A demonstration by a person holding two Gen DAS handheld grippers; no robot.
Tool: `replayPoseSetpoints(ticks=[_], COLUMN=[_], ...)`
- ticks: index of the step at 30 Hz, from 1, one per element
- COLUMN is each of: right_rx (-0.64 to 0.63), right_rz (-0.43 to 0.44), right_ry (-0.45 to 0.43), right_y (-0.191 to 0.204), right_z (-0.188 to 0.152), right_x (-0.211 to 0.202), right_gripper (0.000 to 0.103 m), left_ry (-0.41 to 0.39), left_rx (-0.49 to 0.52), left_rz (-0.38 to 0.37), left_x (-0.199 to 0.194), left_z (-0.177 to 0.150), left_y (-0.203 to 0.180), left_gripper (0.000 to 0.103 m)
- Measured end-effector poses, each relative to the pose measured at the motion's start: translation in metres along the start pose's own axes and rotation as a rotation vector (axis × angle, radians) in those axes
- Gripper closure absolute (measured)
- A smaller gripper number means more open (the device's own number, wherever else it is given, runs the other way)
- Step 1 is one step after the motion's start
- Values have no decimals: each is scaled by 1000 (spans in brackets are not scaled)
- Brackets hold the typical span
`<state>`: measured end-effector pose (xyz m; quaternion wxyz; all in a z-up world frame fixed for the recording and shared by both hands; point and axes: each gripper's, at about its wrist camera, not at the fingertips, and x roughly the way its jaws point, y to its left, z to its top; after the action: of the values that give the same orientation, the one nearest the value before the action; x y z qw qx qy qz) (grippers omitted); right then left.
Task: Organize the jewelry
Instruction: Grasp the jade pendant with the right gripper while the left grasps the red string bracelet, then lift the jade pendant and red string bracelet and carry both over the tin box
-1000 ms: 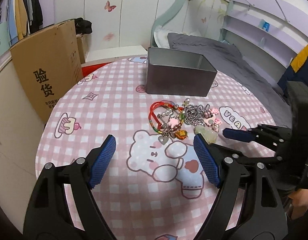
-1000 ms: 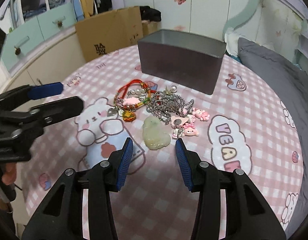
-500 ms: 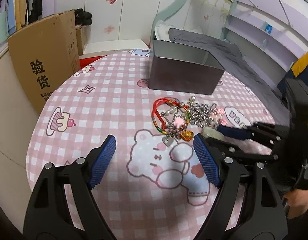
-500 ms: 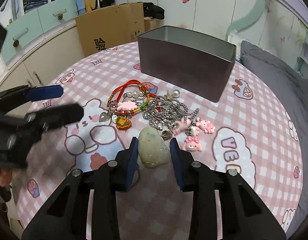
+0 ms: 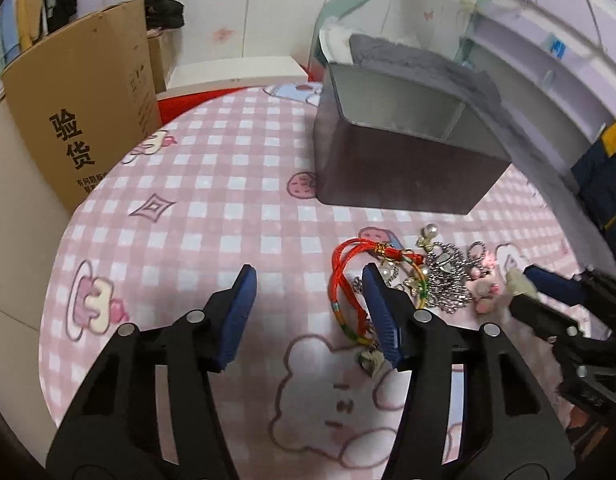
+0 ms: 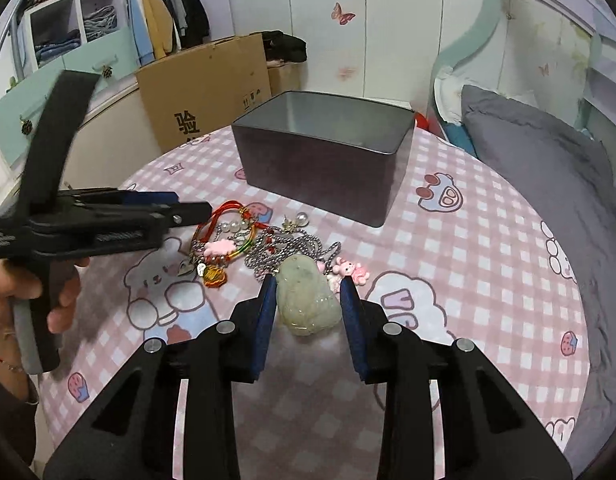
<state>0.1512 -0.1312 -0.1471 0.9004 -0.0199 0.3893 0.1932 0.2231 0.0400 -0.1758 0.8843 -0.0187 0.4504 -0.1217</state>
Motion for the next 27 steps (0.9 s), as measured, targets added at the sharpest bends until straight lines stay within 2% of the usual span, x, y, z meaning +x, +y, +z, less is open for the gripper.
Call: replayPoseSetpoints(ticks=[1, 3, 5, 6, 8, 9, 15, 20, 27], right_rx=[2, 9, 15, 17, 22, 24, 37, 38, 33], right_rz=[0, -2, -3, -4, -3, -2, 5, 11, 15], right_ry=[0, -3, -9, -12, -19, -22, -56, -95, -134], right_y=[-1, -5, -9, -10, -12, -13, -17, -15, -13], right_z=[1, 1, 3, 4, 6, 6, 10, 15, 24], right_x=[1, 2, 1, 0, 0, -1, -12, -30, -48], right_gripper=[73, 73, 73, 73, 73, 73, 73, 73, 73], left_ry=[10, 6, -2, 7, -5, -7, -69, -127, -200], left_rx=[13, 46, 72, 88, 108, 99, 21, 7, 25], left_rz=[-12, 12, 0, 23, 35, 16, -139, -244, -296], left_x=[3, 7, 8, 10, 11, 9, -23, -63, -103], left_z=[0, -1, 0, 1, 1, 1, 4, 7, 14], left_y=[-2, -7, -10, -12, -14, -14, -7, -13, -24], left_gripper=[49, 51, 71, 82, 88, 99, 100, 100, 100])
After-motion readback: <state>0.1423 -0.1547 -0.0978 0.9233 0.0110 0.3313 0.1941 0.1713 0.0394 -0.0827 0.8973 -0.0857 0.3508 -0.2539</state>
